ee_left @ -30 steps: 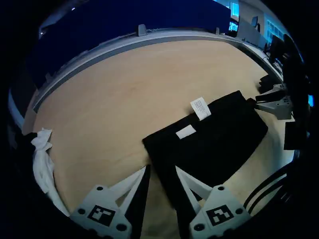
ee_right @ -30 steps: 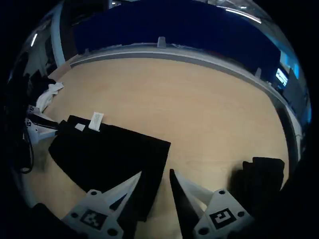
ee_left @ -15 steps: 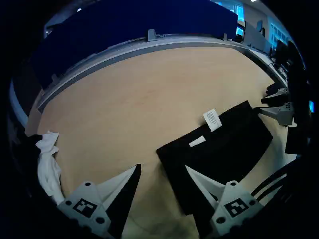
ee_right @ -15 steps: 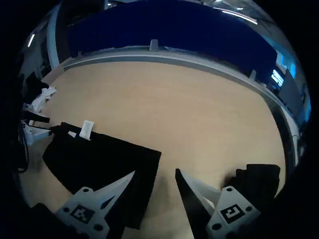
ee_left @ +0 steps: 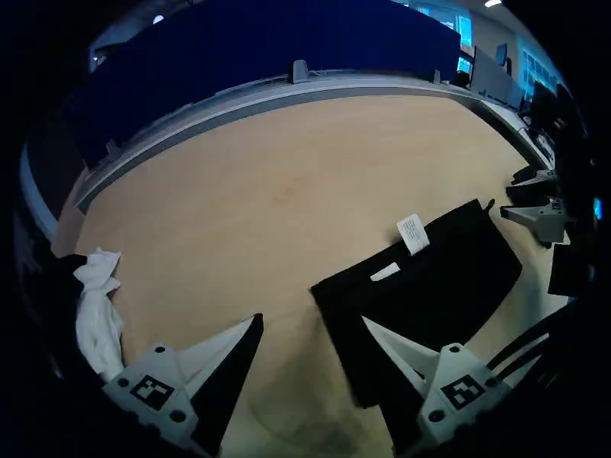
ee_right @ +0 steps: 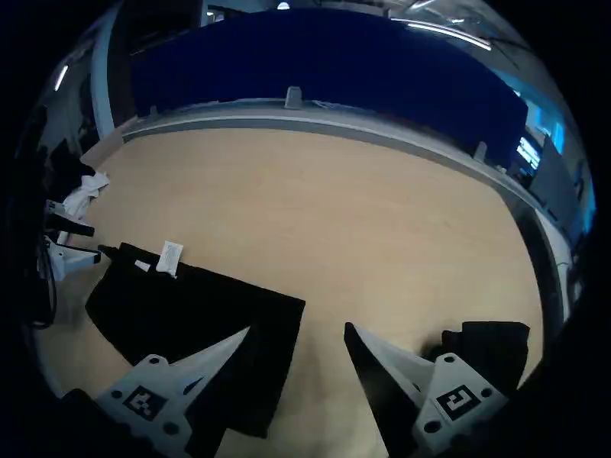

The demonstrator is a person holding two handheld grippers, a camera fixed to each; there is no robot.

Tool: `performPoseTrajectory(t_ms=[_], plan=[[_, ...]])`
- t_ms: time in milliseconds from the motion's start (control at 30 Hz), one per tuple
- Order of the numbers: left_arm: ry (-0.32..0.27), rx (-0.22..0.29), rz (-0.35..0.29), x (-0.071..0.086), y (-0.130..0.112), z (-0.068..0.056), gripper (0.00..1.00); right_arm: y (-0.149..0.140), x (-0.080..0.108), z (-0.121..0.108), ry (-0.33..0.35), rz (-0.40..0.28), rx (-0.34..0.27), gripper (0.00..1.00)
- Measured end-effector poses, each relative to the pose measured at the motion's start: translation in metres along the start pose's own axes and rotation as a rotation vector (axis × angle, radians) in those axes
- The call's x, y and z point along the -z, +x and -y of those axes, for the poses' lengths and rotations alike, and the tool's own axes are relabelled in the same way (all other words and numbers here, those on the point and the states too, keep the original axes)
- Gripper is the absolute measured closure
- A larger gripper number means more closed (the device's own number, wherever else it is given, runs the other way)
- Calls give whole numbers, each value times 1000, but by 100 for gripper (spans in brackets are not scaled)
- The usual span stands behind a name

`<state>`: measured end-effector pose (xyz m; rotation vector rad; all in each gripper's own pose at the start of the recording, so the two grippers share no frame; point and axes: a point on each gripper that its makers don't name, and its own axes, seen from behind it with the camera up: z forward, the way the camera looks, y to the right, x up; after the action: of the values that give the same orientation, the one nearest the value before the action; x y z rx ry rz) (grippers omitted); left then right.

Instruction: Fold towel

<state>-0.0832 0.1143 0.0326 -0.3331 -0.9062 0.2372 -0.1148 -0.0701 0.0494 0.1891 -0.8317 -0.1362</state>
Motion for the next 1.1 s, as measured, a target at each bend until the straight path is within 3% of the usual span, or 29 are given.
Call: performPoseTrajectory(t_ms=[367, 867, 1100], plan=[[7, 27, -13, 20, -8, 3, 15, -9, 17, 1, 4, -4, -1, 14], [6, 85, -4, 61, -62, -9, 15, -36, 58, -1, -5, -5, -24, 15], [14, 92, -8, 72, -75, -7, 15, -46, 69, -3, -10, -4, -23, 14]])
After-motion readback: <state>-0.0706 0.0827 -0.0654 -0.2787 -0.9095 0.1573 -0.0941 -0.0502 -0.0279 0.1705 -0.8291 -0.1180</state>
